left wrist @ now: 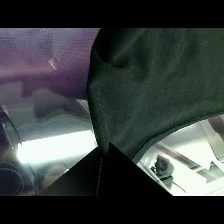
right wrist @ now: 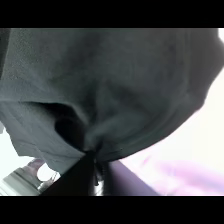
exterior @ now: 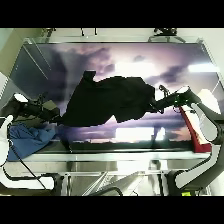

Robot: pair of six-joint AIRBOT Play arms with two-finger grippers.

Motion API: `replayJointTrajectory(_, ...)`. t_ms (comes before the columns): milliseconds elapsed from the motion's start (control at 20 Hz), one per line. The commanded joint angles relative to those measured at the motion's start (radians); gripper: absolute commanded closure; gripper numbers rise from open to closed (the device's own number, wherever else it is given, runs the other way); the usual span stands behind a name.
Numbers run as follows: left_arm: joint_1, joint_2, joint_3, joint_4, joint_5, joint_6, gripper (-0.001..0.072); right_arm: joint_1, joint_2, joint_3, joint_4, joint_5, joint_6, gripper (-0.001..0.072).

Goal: Fold the shirts.

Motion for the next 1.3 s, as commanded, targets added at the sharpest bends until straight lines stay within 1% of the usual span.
replayJointTrajectory(0, -0.001, 0.001, 0.000, -0.004, -0.005, 0.003, 0.0692, 0.014, 0.006, 0.000, 0.005, 0.000, -0.011, 0.0688)
replayJointTrajectory(50, 0.000, 0.010, 0.000, -0.033, -0.011, 0.018, 0.0692, 0.011, 0.027, 0.003, 0.013, 0.022, -0.014, 0.0689)
replayJointTrajectory(150, 0.000, 0.066, 0.003, -0.187, -0.043, 0.090, 0.0692, -0.018, 0.093, 0.046, 0.065, 0.095, -0.035, 0.0689)
replayJointTrajectory(250, 0.000, 0.163, 0.064, -0.333, -0.092, 0.132, 0.0692, -0.075, 0.193, 0.137, 0.197, 0.148, -0.076, 0.0689)
replayJointTrajectory(300, 0.002, 0.228, 0.121, -0.373, -0.096, 0.133, 0.0692, -0.121, 0.262, 0.202, 0.302, 0.164, -0.109, 0.0689)
replayJointTrajectory(350, 0.011, 0.297, 0.184, -0.417, -0.080, 0.132, 0.0692, -0.175, 0.333, 0.274, 0.409, 0.170, -0.129, 0.0688)
replayJointTrajectory(450, 0.061, 0.454, 0.322, -0.584, -0.006, 0.131, 0.0692, -0.287, 0.465, 0.427, 0.547, 0.169, -0.146, 0.0688)
replayJointTrajectory(500, 0.100, 0.533, 0.396, -0.670, 0.035, 0.132, 0.0692, -0.336, 0.521, 0.502, 0.573, 0.169, -0.146, 0.0688)
replayJointTrajectory(550, 0.143, 0.604, 0.468, -0.720, 0.063, 0.132, 0.0692, -0.383, 0.575, 0.581, 0.578, 0.169, -0.146, 0.0688)
replayJointTrajectory(600, 0.196, 0.674, 0.544, -0.734, 0.089, 0.132, 0.0692, -0.425, 0.618, 0.650, 0.578, 0.163, -0.146, 0.0689)
replayJointTrajectory(700, 0.321, 0.799, 0.665, -0.680, 0.146, 0.133, 0.0692, -0.494, 0.687, 0.771, 0.538, 0.107, -0.150, 0.0689)
replayJointTrajectory(750, 0.394, 0.856, 0.707, -0.597, 0.188, 0.133, 0.0692, -0.508, 0.715, 0.819, 0.472, 0.058, -0.150, 0.0690)
replayJointTrajectory(800, 0.473, 0.911, 0.742, -0.468, 0.233, 0.131, 0.0692, -0.510, 0.739, 0.845, 0.405, 0.004, -0.150, 0.0690)
replayJointTrajectory(850, 0.520, 0.940, 0.765, -0.354, 0.256, 0.110, 0.0692, -0.510, 0.753, 0.846, 0.364, -0.038, -0.150, 0.0690)
replayJointTrajectory(900, 0.520, 0.948, 0.769, -0.275, 0.267, 0.065, 0.0692, -0.510, 0.751, 0.846, 0.349, -0.052, -0.150, 0.0690)
replayJointTrajectory(950, 0.491, 0.935, 0.748, -0.279, 0.266, 0.067, 0.0692, -0.511, 0.734, 0.846, 0.348, -0.042, -0.151, 0.0689)
replayJointTrajectory(1000, 0.446, 0.910, 0.718, -0.286, 0.251, 0.090, 0.0692, -0.511, 0.708, 0.846, 0.353, -0.016, -0.159, 0.0689)
replayJointTrajectory(1050, 0.385, 0.871, 0.679, -0.288, 0.223, 0.116, 0.0692, -0.511, 0.669, 0.845, 0.372, 0.019, -0.180, 0.0689)
replayJointTrajectory(1150, 0.246, 0.771, 0.600, -0.285, 0.183, 0.130, 0.0692, -0.510, 0.574, 0.820, 0.446, 0.080, -0.195, 0.0689)
replayJointTrajectory(1250, 0.092, 0.639, 0.520, -0.254, 0.185, 0.196, 0.0692, -0.456, 0.470, 0.755, 0.483, 0.122, -0.221, 0.0689)
